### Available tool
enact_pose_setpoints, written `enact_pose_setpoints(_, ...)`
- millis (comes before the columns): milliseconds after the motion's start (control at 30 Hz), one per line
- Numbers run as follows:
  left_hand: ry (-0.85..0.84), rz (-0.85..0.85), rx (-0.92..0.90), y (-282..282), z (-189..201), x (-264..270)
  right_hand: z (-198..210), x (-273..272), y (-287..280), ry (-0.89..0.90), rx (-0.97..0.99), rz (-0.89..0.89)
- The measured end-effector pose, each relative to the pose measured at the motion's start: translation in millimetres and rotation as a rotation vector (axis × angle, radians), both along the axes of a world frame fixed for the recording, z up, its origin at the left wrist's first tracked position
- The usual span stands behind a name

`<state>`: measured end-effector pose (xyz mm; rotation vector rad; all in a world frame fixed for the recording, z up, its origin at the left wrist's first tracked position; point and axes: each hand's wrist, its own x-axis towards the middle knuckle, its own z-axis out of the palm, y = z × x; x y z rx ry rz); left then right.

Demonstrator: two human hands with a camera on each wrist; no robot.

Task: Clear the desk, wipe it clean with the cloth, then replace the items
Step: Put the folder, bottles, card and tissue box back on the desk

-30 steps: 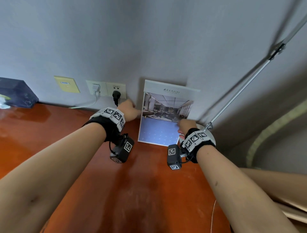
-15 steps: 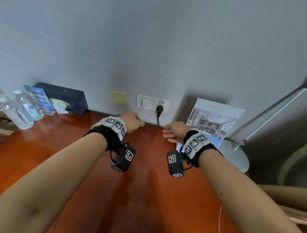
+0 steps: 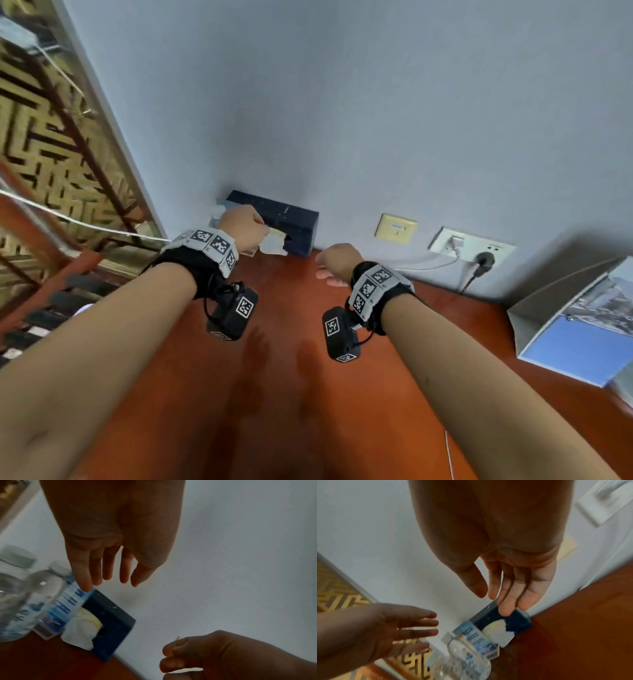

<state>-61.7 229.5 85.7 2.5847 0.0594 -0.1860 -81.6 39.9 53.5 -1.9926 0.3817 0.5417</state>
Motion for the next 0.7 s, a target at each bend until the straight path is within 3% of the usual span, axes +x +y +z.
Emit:
enact_pose_setpoints(267, -0.079, 0.290, -0.095, 102, -32, 45, -15, 67, 114, -0.143, -0.211, 0.144)
enact_pose_setpoints(333, -0.003, 0.273, -0.070, 114, -37, 59, -19, 84, 133, -0.205, -0.281, 0.184)
enact_pose_setpoints(467, 0.274, 0.112, 0.084, 129, -55, 72, -26, 114, 165, -0.383, -0.403, 0.446)
enact_pose_setpoints(633, 0.193, 0.074, 0.082, 138, -73, 84, -48, 138, 189, -0.378, -0.469, 0.665)
enact_pose_setpoints(700, 0.153, 0.083, 0.061, 138, -75, 86, -59, 138, 190, -0.385, -0.460, 0.668)
